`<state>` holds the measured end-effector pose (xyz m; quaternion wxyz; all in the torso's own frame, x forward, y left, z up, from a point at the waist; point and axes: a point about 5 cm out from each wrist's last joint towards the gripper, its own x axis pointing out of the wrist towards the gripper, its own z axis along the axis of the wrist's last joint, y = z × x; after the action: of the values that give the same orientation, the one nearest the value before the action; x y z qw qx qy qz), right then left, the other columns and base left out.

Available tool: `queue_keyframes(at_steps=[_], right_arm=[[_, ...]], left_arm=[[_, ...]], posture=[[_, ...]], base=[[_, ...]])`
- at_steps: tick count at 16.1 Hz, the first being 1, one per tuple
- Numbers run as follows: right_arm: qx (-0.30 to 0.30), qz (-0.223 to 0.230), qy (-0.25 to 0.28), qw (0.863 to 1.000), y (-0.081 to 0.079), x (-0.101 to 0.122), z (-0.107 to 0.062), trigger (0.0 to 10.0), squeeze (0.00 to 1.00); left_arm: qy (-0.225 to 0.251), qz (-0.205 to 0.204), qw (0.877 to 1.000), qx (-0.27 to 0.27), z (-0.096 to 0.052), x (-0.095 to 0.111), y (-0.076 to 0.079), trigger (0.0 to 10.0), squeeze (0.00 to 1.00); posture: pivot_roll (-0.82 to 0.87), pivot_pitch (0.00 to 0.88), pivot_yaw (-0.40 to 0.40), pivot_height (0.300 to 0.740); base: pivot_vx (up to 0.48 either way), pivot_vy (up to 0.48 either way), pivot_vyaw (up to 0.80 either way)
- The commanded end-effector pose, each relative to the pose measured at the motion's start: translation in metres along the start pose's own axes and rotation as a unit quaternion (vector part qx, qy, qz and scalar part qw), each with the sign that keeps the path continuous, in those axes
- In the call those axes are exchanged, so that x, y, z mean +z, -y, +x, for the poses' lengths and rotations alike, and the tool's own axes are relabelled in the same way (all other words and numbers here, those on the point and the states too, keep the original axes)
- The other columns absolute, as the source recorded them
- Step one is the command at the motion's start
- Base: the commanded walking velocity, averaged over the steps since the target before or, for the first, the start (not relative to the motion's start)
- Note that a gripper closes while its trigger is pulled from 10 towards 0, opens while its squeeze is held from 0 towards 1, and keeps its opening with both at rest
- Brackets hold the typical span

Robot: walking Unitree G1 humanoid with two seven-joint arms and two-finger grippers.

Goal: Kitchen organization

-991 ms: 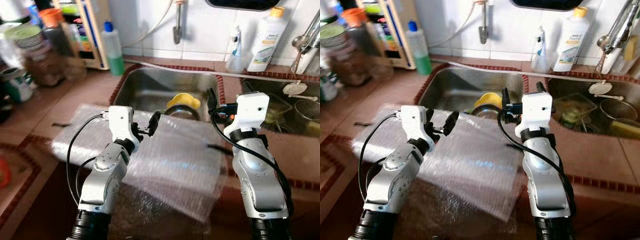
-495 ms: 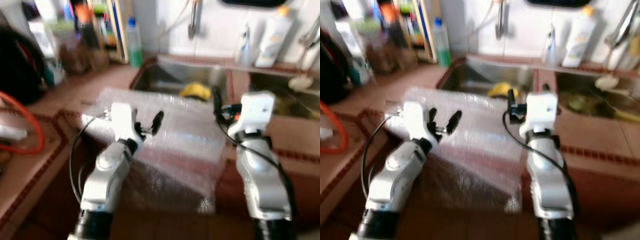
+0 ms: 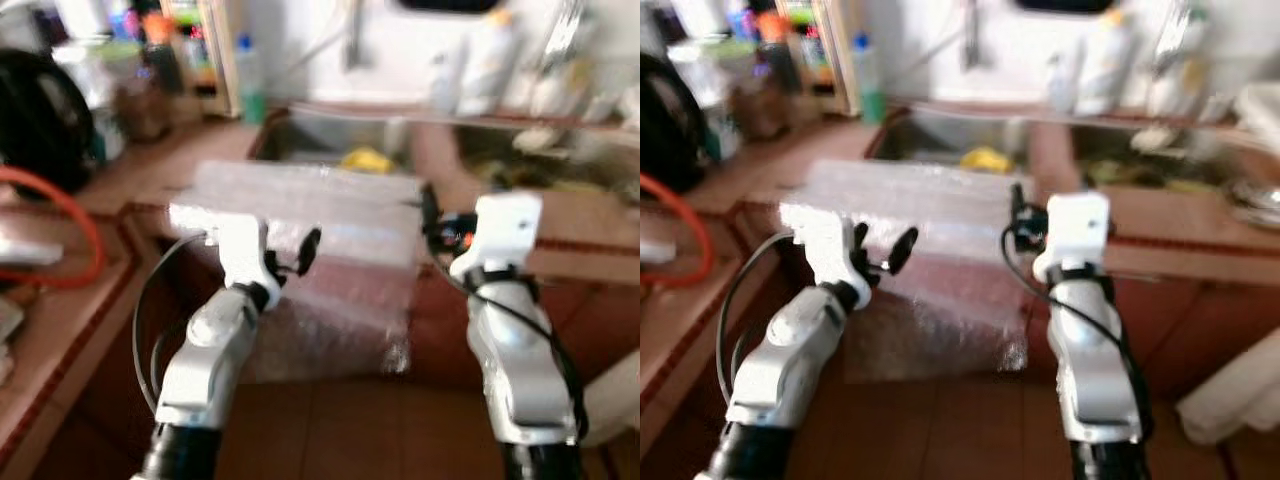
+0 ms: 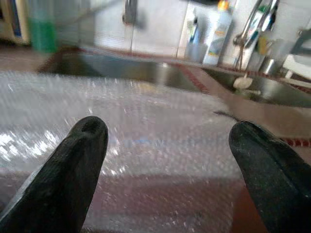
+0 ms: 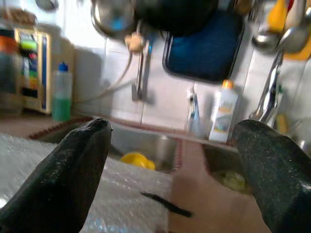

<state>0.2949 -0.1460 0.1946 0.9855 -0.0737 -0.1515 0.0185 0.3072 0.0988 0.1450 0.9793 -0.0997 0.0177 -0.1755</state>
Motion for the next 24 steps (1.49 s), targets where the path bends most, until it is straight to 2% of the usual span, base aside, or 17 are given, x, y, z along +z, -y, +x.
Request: queue_keyframes(at_steps=[1, 4, 5, 7, 9, 10, 11, 12, 13, 14, 15, 18, 19, 20, 21, 22, 24], right_arm=[[-0.002, -0.003, -0.001, 1.0, 0.002, 0.0, 0.001, 10.0, 0.0], [0.012, -0.013, -0.024, 1.0, 0.0, -0.016, -0.008, 10.0, 0.0], [0.021, -0.015, -0.043, 0.999, -0.002, -0.029, -0.014, 10.0, 0.0], [0.02, 0.019, -0.13, 0.991, -0.003, -0.071, -0.033, 10.0, 0.0], [0.024, 0.028, -0.182, 0.983, -0.004, -0.096, -0.046, 10.0, 0.0], [0.04, 0.025, -0.232, 0.972, -0.008, -0.12, -0.06, 10.0, 0.0], [0.052, -0.004, -0.275, 0.96, -0.01, -0.145, -0.076, 10.0, 0.0], [0.064, -0.025, -0.298, 0.952, -0.012, -0.158, -0.085, 10.0, 0.0], [0.053, -0.011, -0.353, 0.934, -0.011, -0.179, -0.1, 10.0, 0.0], [0.05, -0.005, -0.398, 0.916, -0.011, -0.194, -0.116, 10.0, 0.0], [0.045, 0.005, -0.444, 0.895, -0.01, -0.207, -0.131, 10.0, 0.0], [0.057, 0.001, -0.487, 0.871, -0.011, -0.219, -0.149, 10.0, 0.0], [0.064, -0.011, -0.526, 0.848, -0.009, -0.226, -0.167, 10.0, 0.0], [0.067, -0.021, -0.543, 0.837, -0.007, -0.229, -0.174, 10.0, 0.0], [0.068, -0.022, -0.545, 0.835, -0.007, -0.229, -0.175, 10.0, 0.0], [0.088, -0.051, -0.564, 0.82, -0.005, -0.232, -0.186, 10.0, 0.0], [0.104, -0.07, -0.573, 0.81, -0.002, -0.234, -0.194, 10.0, 0.0]], left_arm=[[0.003, 0.006, 1.0, 0.004, 0.001, 0.001, -0.003, 10.0, 0.0], [-0.036, 0.012, 0.999, 0.012, -0.004, -0.024, -0.011, 10.0, 0.0], [-0.067, 0.016, 0.997, 0.019, -0.009, -0.041, -0.016, 10.0, 0.0], [-0.134, 0.007, 0.99, 0.037, -0.023, -0.079, -0.03, 10.0, 0.0], [-0.177, -0.002, 0.983, 0.051, -0.032, -0.102, -0.038, 10.0, 0.0], [-0.212, 0.001, 0.975, 0.071, -0.044, -0.122, -0.05, 10.0, 0.0], [-0.26, 0.016, 0.962, 0.088, -0.06, -0.144, -0.061, 10.0, 0.0], [-0.288, 0.025, 0.952, 0.096, -0.07, -0.156, -0.066, 10.0, 0.0], [-0.332, 0.039, 0.937, 0.104, -0.087, -0.174, -0.071, 10.0, 0.0], [-0.369, 0.027, 0.923, 0.107, -0.104, -0.189, -0.073, 10.0, 0.0], [-0.398, 0.042, 0.909, 0.118, -0.119, -0.199, -0.077, 10.0, 0.0], [-0.415, 0.044, 0.899, 0.131, -0.129, -0.205, -0.081, 10.0, 0.0], [-0.437, 0.059, 0.89, 0.115, -0.135, -0.21, -0.08, 10.0, 0.0], [-0.449, 0.086, 0.883, 0.102, -0.137, -0.212, -0.08, 10.0, 0.0], [-0.45, 0.092, 0.883, 0.099, -0.137, -0.212, -0.08, 10.0, 0.0], [-0.459, 0.074, 0.881, 0.082, -0.138, -0.215, -0.076, 10.0, 0.0], [-0.471, 0.076, 0.877, 0.055, -0.137, -0.218, -0.068, 10.0, 0.0]], posture=[[-0.05, 0.0, 0.064, 0.74], [-0.05, 0.0, 0.067, 0.74], [-0.05, 0.0, 0.067, 0.74], [-0.04, 0.0, 0.06, 0.74], [-0.04, 0.0, 0.055, 0.74], [-0.04, 0.0, 0.055, 0.74], [-0.04, 0.0, 0.056, 0.74], [-0.04, 0.0, 0.055, 0.74], [-0.04, 0.0, 0.054, 0.74], [-0.04, 0.0, 0.054, 0.74], [-0.04, 0.0, 0.057, 0.74], [-0.05, 0.0, 0.06, 0.74], [-0.04, 0.0, 0.062, 0.74], [-0.04, 0.0, 0.06, 0.74], [-0.04, 0.0, 0.06, 0.74], [-0.04, 0.0, 0.059, 0.74], [-0.04, 0.0, 0.062, 0.74]], base=[[0.0, 0.0, 0.0], [0.0, 0.0, 0.0], [0.0, 0.0, 0.0], [0.0, 0.0, 0.0], [0.0, 0.0, 0.0], [0.0, 0.0, 0.0], [0.0, 0.0, 0.0], [0.0, 0.0, 0.0], [0.0, 0.0, 0.0], [0.0, 0.0, 0.0], [0.0, 0.0, 0.0], [0.0, 0.0, 0.0], [0.0, 0.0, 0.0], [0.0, 0.0, 0.0], [0.0, 0.0, 0.0], [0.0, 0.0, -0.68], [0.0, 0.0, -0.72]])
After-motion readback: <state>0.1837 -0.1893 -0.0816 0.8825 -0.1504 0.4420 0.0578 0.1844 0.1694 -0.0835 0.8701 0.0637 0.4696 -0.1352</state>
